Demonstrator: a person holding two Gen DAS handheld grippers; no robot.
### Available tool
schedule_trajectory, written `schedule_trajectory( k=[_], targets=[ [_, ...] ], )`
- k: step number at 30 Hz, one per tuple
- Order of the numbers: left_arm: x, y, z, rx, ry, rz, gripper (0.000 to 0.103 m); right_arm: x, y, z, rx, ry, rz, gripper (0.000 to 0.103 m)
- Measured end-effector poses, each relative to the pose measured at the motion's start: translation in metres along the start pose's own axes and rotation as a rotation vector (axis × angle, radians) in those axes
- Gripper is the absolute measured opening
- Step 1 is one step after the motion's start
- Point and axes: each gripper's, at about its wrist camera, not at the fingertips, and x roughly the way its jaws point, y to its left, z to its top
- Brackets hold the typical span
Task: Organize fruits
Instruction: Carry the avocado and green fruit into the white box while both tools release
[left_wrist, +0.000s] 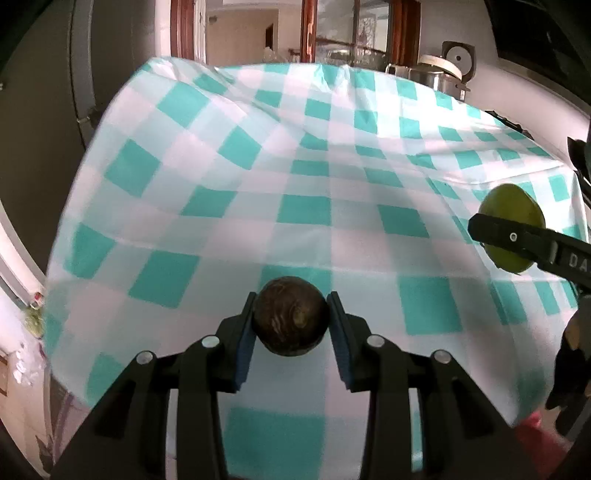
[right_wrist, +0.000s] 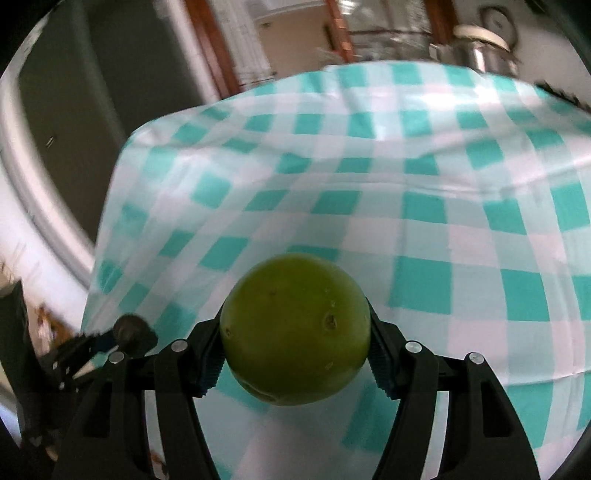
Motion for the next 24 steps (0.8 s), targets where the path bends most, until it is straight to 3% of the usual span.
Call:
schedule_trajectory(
  k=[11,15,24],
  targets=[
    [-0.054,0.081,-0.054,-0.061,-0.03,0.121,0.037,0.002,0.125,-0.037,-0.326,0.059,0.153,0.064],
    [-0.069,0.115,-0.083,-0.12,-0.014,0.148,0.037,0.001,0.178,-0.061,-0.481,0.096,0.231,0.064],
    [-0.079,0.178,-0.15,-0.25,0.057,0.211,0.037,0.004,0.25,-0.11,-0.705,0.167,0.341,0.064]
  ],
)
